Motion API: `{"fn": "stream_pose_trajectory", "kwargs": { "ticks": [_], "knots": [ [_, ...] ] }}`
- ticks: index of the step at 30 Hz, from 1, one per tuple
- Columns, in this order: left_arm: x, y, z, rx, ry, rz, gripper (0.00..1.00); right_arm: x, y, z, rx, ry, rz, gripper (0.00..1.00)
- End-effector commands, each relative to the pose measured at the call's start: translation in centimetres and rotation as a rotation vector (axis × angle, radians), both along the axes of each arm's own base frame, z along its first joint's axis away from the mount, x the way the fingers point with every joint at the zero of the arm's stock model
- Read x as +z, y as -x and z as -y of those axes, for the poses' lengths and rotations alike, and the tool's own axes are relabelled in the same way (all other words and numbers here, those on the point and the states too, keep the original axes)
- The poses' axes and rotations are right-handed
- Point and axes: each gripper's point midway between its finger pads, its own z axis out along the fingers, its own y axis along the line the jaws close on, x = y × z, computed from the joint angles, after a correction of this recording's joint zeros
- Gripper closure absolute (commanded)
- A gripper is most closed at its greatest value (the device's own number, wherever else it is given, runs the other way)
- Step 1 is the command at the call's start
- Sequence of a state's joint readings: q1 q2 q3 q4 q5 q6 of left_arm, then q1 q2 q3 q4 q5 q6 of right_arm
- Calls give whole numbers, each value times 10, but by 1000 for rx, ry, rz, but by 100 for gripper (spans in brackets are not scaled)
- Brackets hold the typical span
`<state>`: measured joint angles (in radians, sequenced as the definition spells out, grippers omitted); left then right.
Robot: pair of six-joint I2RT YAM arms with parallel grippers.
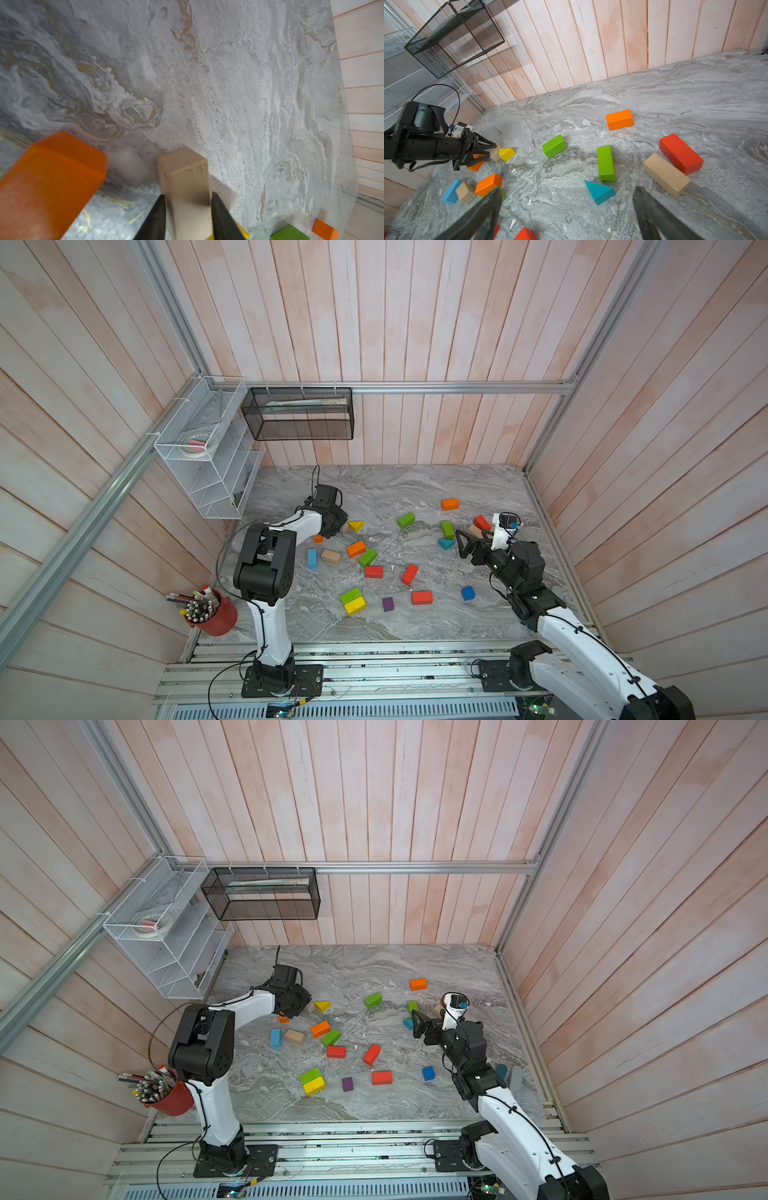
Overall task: Assemble a heart with building blocks
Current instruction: Assemble the building block at the center of the board.
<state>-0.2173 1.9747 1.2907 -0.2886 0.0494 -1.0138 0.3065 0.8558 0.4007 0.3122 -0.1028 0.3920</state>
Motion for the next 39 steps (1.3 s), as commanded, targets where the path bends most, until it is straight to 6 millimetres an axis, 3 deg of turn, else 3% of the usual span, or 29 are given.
{"fn": "stream_pose_trajectory", "kwargs": {
  "ticks": [1,23,30,39],
  "knots": [
    [-7,-2,3,-24,-1,-8,62,-8,3,0,1,9,-19,2],
    [-8,1,5,-11,17,-6,69,-8,4,1,-2,7,-19,2],
    [-4,-4,7,-22,12,10,59,-9,5,1,-2,10,-19,2],
    [-5,-11,7,-38,-11,4,54,-9,5,1,-4,11,-19,2]
  ]
}}
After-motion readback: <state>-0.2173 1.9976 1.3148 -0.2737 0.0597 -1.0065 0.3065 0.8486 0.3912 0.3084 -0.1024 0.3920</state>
